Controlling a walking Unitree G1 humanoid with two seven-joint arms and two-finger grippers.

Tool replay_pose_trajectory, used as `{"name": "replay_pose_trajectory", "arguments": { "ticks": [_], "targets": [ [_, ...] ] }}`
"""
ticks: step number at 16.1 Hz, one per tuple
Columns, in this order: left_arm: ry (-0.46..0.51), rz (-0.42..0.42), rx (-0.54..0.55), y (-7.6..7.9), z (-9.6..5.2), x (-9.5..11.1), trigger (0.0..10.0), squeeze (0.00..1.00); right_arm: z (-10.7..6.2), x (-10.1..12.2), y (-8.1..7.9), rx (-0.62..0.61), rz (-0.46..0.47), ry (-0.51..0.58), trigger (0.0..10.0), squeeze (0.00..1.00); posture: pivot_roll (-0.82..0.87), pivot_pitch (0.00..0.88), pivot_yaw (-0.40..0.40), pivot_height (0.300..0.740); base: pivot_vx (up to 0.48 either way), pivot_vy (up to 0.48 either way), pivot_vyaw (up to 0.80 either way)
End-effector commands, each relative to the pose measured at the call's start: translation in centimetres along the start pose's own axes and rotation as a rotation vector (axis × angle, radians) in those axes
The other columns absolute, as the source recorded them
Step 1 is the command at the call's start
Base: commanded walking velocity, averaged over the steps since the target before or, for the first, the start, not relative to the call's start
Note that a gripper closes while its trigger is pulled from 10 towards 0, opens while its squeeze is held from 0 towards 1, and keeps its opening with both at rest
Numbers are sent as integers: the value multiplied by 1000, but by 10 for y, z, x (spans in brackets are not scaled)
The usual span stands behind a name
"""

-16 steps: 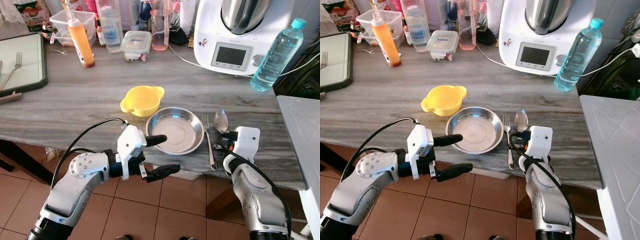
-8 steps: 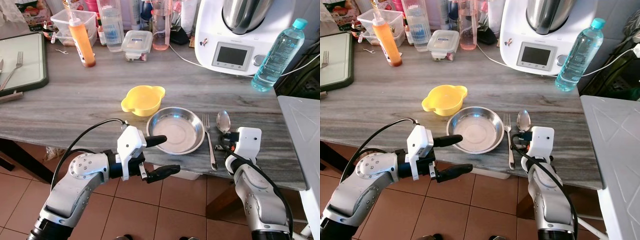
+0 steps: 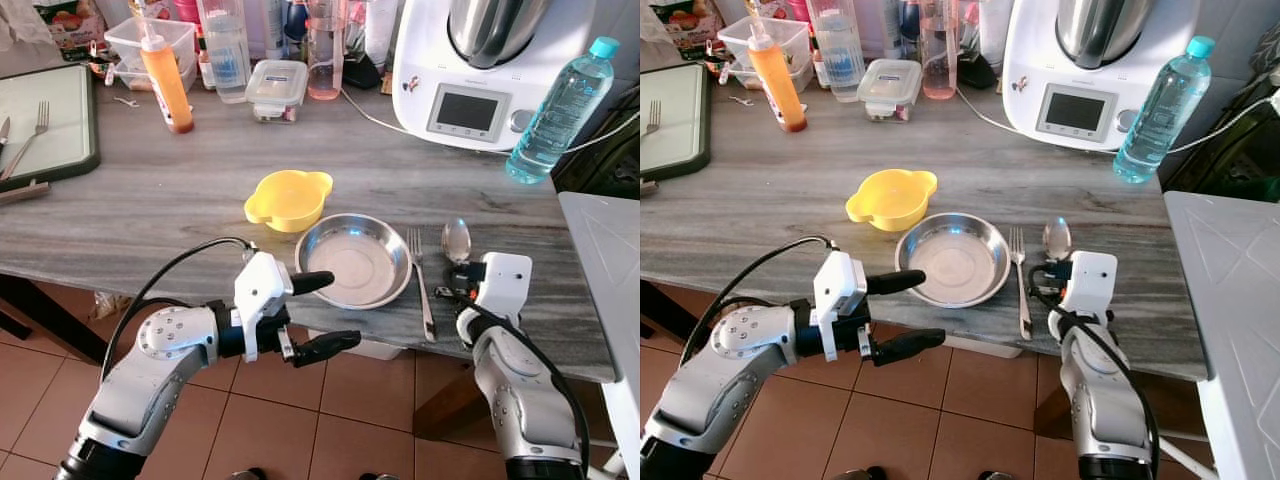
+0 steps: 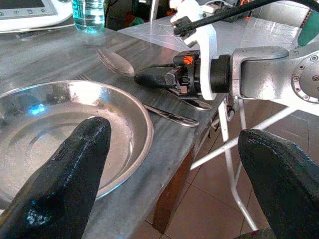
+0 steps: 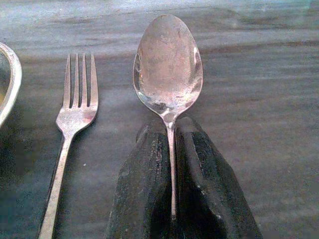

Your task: Setting the table

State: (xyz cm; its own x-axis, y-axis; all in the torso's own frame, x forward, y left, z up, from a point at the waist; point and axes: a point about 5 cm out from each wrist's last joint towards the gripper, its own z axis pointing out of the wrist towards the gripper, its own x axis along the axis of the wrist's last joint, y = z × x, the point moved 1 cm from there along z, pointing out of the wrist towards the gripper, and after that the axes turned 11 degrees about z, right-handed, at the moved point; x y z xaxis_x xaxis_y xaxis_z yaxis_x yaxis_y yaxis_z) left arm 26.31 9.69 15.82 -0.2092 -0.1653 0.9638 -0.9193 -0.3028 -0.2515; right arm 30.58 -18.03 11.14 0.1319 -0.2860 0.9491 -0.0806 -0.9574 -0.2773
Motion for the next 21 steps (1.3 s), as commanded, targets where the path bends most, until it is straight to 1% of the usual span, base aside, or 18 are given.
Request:
{"name": "replay_pose_trajectory", "arguments": {
  "ticks": [1,2,3,4,5,11,14,17,21],
  "targets": [
    [-17,8,-18,3,0,0,10000,0,-1,-7,5,-22,11,-19,10000,0,124,169,-8,740,0,0,0],
    [-18,8,-18,3,1,-1,10000,0,-1,-7,4,-22,11,-20,10000,0,124,169,-8,740,0,0,0],
    [-18,8,-19,4,1,-1,10000,0,-1,-8,4,-18,15,-22,10000,686,124,169,-7,740,0,0,0],
    [-17,9,-19,4,1,-1,10000,0,-1,-8,4,-18,15,-23,10000,980,125,169,-8,740,0,0,0],
    [-19,9,-19,4,1,-1,10000,0,0,-8,3,-18,19,-23,10000,1000,126,170,-7,740,0,0,0],
    [-20,10,-16,3,1,-1,10000,0,1,-6,5,-28,19,-14,10000,1000,132,169,-6,740,0,0,0],
    [-18,11,-13,3,1,-2,10000,0,-1,4,1,-13,-41,37,10000,1000,132,167,-6,740,0,0,0],
    [-15,12,-10,3,2,-1,10000,0,-4,11,-5,14,-47,69,10000,1000,131,164,-6,740,0,0,0],
    [-11,15,-13,3,4,2,10000,0,-7,16,-7,26,-59,97,10000,1000,127,161,-5,740,0,0,0]
  ]
}}
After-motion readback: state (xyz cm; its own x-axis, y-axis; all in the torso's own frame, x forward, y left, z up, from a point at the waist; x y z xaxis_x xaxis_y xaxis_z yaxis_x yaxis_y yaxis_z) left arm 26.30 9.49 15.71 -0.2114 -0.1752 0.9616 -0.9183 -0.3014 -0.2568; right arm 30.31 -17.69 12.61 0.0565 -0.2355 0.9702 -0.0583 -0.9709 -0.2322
